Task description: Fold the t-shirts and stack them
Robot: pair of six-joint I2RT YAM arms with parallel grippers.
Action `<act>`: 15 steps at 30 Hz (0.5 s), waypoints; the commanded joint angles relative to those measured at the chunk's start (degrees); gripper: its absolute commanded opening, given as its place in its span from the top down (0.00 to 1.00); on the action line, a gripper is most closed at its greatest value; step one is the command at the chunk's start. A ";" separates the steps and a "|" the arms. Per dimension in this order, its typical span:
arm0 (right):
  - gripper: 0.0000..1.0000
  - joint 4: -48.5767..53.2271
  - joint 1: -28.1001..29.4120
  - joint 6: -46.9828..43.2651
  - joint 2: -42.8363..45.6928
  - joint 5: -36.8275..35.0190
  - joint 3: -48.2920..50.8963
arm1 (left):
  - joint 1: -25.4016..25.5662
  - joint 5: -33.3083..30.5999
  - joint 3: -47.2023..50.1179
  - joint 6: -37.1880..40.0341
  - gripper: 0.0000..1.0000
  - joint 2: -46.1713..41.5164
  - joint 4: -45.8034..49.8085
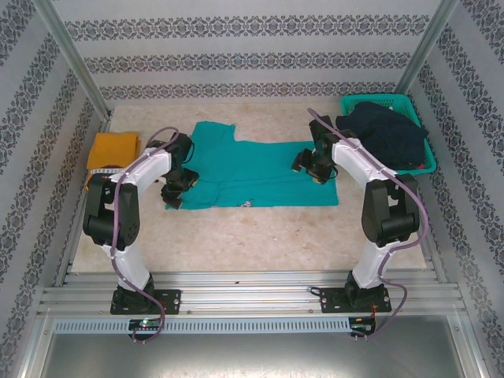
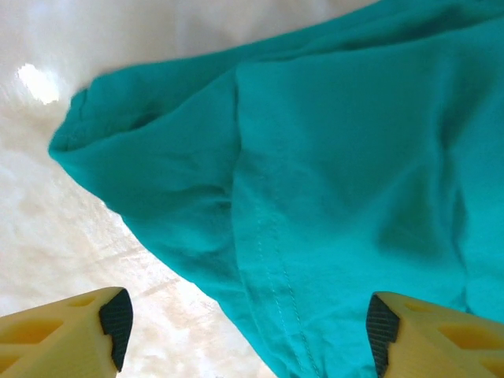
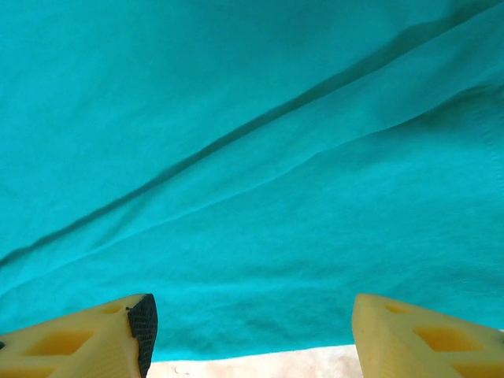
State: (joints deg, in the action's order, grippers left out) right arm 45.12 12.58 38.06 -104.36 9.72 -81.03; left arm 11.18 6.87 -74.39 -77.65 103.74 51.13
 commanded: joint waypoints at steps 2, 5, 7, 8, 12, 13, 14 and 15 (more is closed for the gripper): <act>0.33 0.71 -0.23 -2.24 0.18 -0.87 -0.66 | 0.26 2.98 2.61 -4.72 0.28 -0.12 -8.15; 0.33 0.76 -0.24 -2.45 0.72 -0.60 -0.37 | 0.07 2.00 0.70 -4.40 0.34 1.64 -8.23; 0.33 0.68 -0.19 -2.62 1.15 -0.61 -0.18 | -0.15 2.20 0.13 -4.53 0.38 2.73 -8.64; 0.33 0.74 -0.24 -2.71 1.32 -0.81 -0.18 | -0.19 2.12 -0.09 -4.53 0.40 3.05 -8.76; 0.33 0.80 -0.58 -2.81 1.96 -1.63 -0.01 | -0.25 1.41 -0.10 -4.42 0.44 3.44 -8.48; 0.33 0.72 -0.70 -2.69 2.03 -1.58 -0.02 | -0.33 1.39 0.23 -4.53 0.44 3.47 -8.58; 0.33 0.59 -0.87 -2.72 2.00 -1.54 0.01 | -0.40 1.52 0.53 -4.84 0.44 3.57 -8.72; 0.33 0.48 -0.97 -2.72 1.97 -1.54 0.00 | -0.43 1.66 0.93 -5.08 0.42 3.75 -9.14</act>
State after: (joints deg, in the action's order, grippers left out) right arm 45.15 12.32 35.99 -104.27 9.65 -81.03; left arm 11.16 8.84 -73.54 -81.45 106.30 42.89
